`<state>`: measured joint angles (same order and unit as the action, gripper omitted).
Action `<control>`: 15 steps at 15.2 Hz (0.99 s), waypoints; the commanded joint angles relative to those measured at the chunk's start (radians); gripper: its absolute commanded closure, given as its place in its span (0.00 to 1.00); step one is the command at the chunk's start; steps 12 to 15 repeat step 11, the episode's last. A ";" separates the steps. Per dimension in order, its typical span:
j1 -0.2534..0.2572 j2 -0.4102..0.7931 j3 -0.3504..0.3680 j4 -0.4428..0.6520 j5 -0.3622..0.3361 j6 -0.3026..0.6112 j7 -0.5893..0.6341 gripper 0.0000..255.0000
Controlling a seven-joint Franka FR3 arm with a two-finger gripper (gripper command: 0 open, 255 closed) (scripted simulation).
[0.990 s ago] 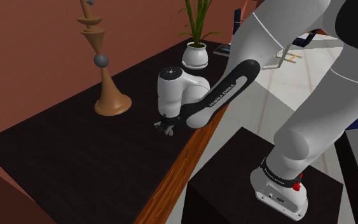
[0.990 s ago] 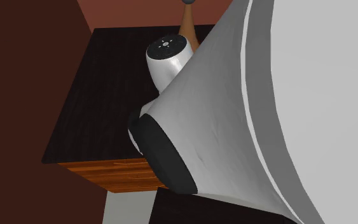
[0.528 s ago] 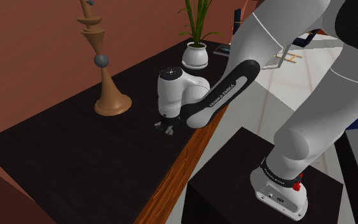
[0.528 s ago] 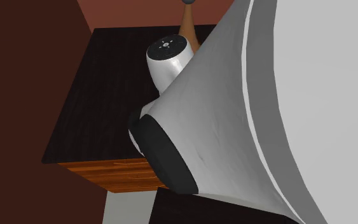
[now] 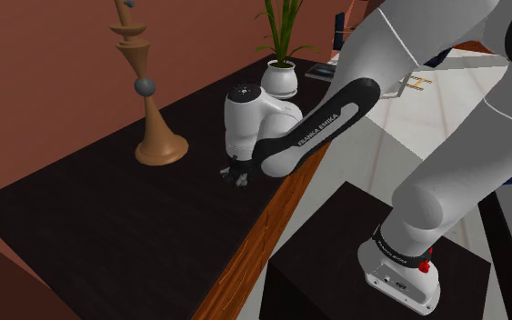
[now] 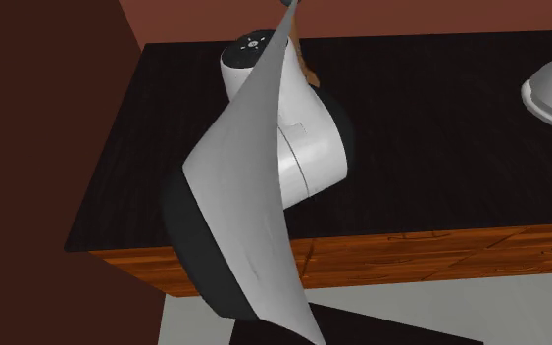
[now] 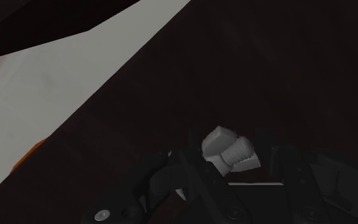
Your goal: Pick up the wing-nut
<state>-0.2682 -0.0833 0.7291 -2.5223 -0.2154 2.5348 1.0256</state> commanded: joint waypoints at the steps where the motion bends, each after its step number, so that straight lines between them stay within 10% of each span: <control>1: 0.009 -0.031 -0.006 0.004 0.043 -0.025 -0.035 1.00; 15: 0.046 -0.134 -0.042 0.041 0.157 -0.137 -0.133 1.00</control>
